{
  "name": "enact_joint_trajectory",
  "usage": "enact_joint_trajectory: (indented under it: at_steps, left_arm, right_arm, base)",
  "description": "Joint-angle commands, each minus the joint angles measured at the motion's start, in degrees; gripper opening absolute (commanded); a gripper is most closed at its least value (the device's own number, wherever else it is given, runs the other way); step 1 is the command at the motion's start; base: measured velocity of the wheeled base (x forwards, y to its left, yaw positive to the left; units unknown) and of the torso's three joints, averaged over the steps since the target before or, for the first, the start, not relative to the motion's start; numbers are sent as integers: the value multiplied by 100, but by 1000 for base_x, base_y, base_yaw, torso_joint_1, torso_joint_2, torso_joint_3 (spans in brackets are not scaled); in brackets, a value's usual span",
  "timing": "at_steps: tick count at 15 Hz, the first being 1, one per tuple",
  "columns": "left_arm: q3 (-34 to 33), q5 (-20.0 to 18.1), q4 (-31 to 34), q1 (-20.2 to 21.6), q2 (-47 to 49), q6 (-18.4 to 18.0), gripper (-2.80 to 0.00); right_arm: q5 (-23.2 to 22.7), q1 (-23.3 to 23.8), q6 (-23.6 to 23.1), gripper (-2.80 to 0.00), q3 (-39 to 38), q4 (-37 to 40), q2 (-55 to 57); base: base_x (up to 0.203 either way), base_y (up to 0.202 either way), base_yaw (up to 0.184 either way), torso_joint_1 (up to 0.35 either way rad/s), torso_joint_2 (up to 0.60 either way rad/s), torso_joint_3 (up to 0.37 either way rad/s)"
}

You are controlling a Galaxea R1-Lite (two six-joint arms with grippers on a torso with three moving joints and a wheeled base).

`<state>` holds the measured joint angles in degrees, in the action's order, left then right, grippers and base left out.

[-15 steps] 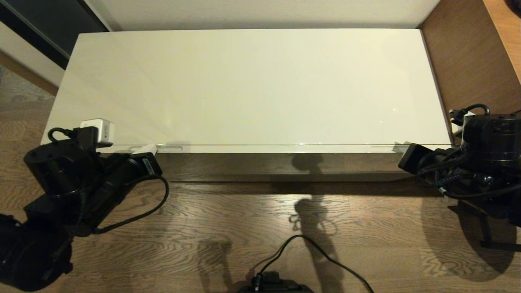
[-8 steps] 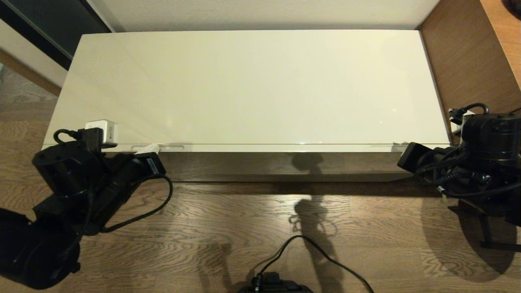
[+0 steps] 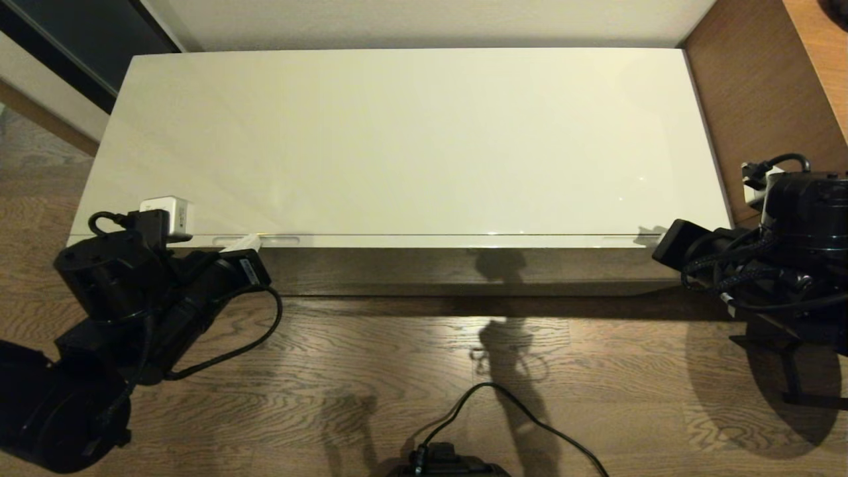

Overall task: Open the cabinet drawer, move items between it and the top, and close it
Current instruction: Open the drawer

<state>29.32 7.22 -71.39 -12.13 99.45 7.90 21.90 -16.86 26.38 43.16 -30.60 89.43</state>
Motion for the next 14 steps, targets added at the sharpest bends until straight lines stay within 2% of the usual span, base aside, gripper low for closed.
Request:
enact_joint_trajectory:
  at_steps: [1, 6, 9, 14]
  left_arm:
    - [4, 13, -24, 0, 39, 10, -280]
    - [-23, 17, -33, -9, 74, 45, -280]
    - [-40, 17, -147, -9, 162, 89, -280]
    - [-14, 17, -147, -9, 162, 80, -280]
  right_arm:
    - [7, -2, 10, -280, 70, 1, -79]
    - [-10, 7, 97, -280, -103, -59, 172]
    - [-37, 7, 473, -280, -176, -86, 338]
    - [-37, 7, 456, -280, -115, -95, 311]
  base:
    - [0, 0, 0, 0, 0, 0]
    - [0, 0, 0, 0, 0, 0]
    - [0, 0, 0, 0, 0, 0]
    - [0, 0, 0, 0, 0, 0]
